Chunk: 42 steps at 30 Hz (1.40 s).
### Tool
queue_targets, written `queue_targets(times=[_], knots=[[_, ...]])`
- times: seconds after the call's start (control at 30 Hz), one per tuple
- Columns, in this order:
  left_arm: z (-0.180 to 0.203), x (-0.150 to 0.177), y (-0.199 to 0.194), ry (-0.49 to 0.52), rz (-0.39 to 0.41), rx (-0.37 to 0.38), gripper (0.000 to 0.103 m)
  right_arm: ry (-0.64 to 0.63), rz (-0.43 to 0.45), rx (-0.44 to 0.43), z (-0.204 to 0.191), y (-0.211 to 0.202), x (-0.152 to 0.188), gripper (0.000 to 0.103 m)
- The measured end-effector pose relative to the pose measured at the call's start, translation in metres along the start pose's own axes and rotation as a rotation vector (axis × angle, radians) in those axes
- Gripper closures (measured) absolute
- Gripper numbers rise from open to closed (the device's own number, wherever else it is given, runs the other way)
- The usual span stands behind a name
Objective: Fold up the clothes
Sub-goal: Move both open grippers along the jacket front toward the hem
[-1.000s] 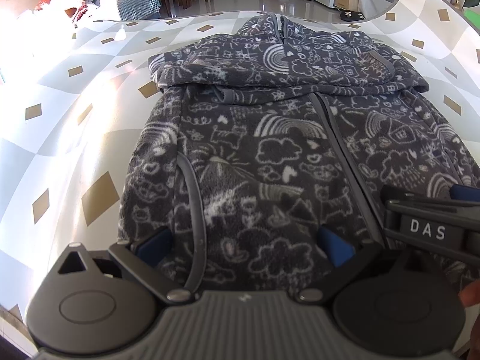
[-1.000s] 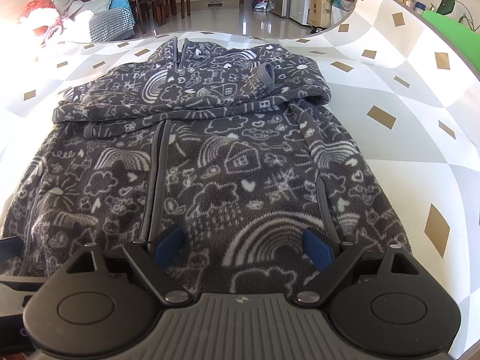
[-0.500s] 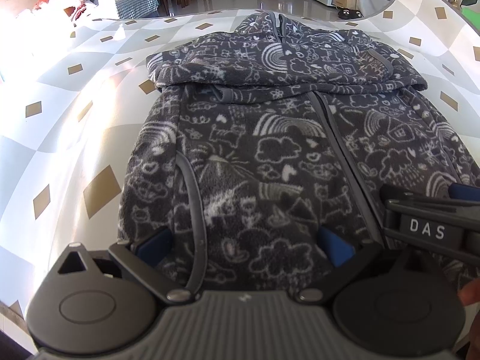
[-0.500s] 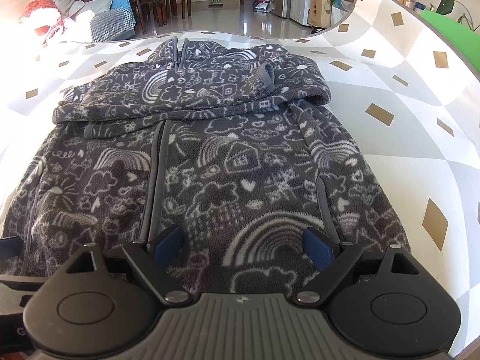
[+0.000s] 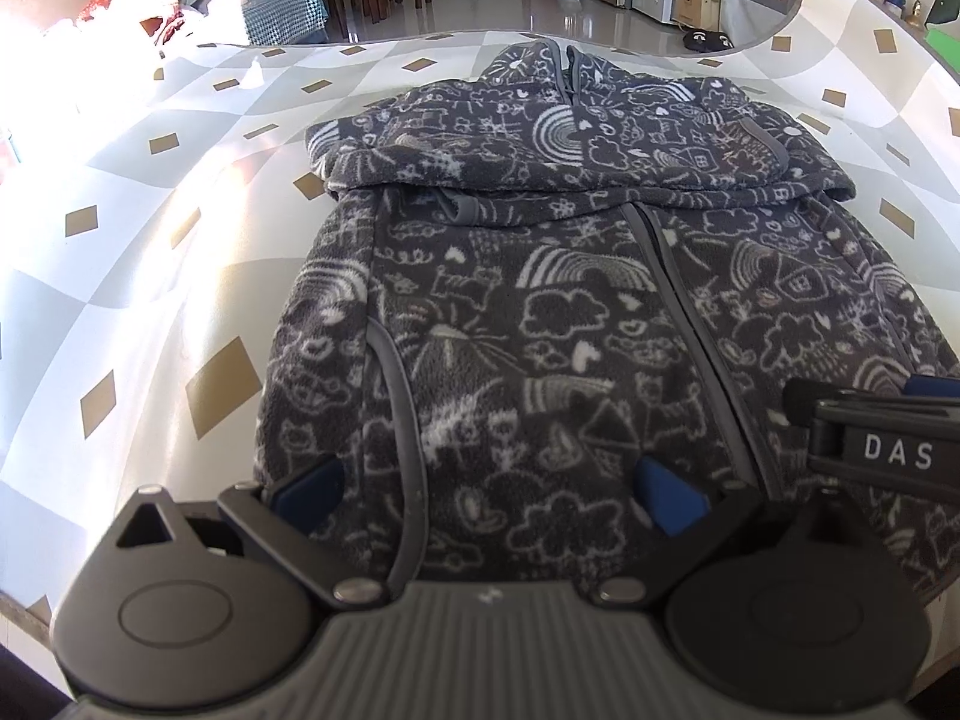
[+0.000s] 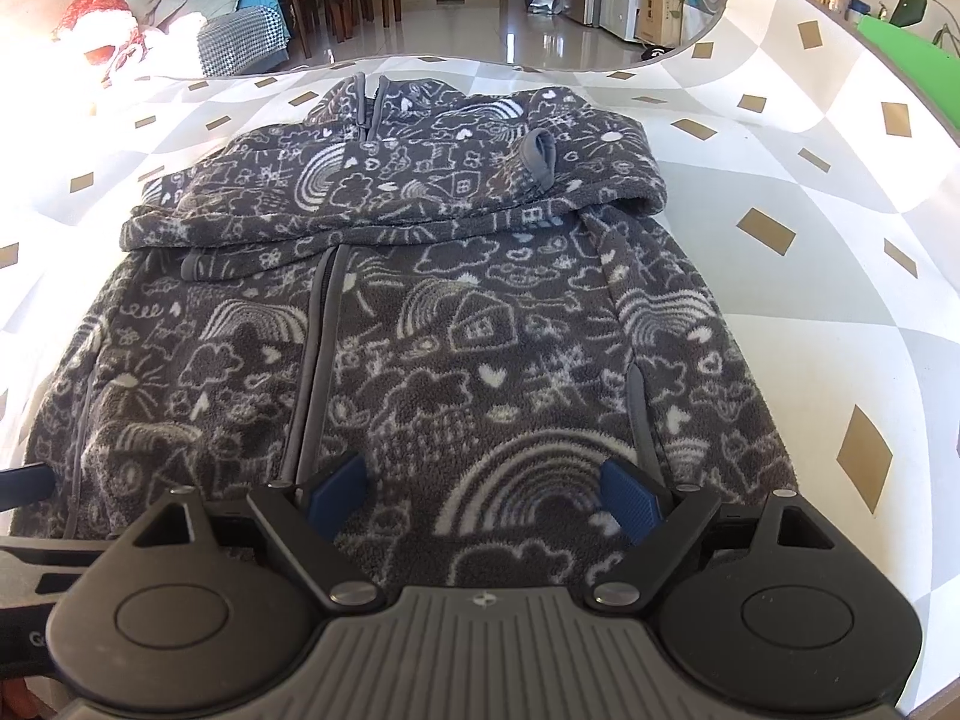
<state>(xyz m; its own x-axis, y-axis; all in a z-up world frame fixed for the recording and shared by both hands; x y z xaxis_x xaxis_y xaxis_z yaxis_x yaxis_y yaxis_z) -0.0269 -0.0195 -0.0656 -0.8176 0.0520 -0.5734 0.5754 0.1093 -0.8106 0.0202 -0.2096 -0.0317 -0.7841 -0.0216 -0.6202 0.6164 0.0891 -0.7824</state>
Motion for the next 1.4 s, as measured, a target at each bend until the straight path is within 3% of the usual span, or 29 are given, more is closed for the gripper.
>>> queue_targets(times=[0.3,0.43,0.53,1.4], knots=[[-0.002,0.014,-0.009,-0.035,-0.034,0.006,0.0,0.068,0.021,0.053,0.034,-0.024,0.014,0.02],[-0.002,0.021,-0.004,-0.049,-0.073,0.013,0.0,0.074,-0.062,0.04,0.038,-0.013,0.03,0.02],[-0.001,0.022,-0.003,-0.035,-0.075,0.007,0.0,0.107,-0.064,0.019,0.042,-0.008,0.039,0.02],[0.002,0.026,0.001,-0.006,-0.09,0.003,0.0,0.111,-0.088,0.0,0.045,0.0,0.042,0.018]])
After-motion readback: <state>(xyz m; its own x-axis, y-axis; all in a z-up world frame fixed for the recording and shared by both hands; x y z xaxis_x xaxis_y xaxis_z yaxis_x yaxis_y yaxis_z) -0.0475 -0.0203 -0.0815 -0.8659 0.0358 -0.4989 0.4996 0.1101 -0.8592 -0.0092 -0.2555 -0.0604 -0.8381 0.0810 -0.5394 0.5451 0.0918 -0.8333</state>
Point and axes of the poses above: each gripper's, at about its wrist camera, not at the fingertips, and y roughly the way its jaws point, z to its right, x to its underside, the point moved 6 cm from there along y, roughly the way its jaws point, and after that the axes turned 4 degrees about -x, right-handed, at the moved point
